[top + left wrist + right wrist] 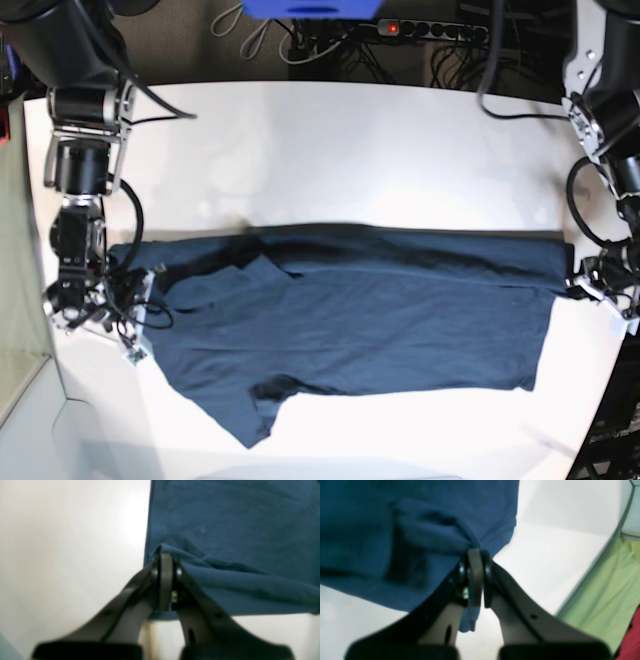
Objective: Layout the t-shirt on the table in an organized manner, then fold the t-shirt properly
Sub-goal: 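Drag the folded edge toward the robot with both grippers, then release the right gripper and reposition it along the shirt side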
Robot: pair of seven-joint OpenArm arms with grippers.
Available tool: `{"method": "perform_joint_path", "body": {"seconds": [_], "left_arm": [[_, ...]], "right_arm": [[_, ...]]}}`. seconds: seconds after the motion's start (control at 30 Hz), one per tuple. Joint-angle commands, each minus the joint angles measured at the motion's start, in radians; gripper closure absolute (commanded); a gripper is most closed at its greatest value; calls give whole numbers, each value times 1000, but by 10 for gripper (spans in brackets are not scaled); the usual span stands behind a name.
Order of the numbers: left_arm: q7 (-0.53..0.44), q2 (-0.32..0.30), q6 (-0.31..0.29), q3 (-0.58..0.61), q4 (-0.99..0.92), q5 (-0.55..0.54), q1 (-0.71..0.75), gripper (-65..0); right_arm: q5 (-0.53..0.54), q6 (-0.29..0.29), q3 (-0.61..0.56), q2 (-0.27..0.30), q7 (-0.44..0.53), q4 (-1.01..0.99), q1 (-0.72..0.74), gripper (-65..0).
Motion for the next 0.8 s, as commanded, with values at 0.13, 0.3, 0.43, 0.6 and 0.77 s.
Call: {"method": "perform_joint_path", "body": {"seconds": [0.13, 0.3, 0.43, 0.6, 0.77], "left_arm": [[-14, -15, -2, -6, 25, -23, 34, -3], [-14, -14, -2, -6, 25, -25, 80, -3], [10, -18, -2, -7, 25, -25, 106, -3], [43, -20, -2, -7, 27, -25, 130, -3], [39, -20, -2, -7, 27, -25, 140, -3]], "right_arm": [[4, -4, 3, 35, 0, 14, -65, 0], [7, -4, 7, 38, 0, 167, -212, 0], [6, -4, 4, 38, -27, 336, -337, 0], [10, -4, 4, 36, -57, 442, -429, 0], [7, -4, 7, 38, -60, 450, -444, 0]]}}
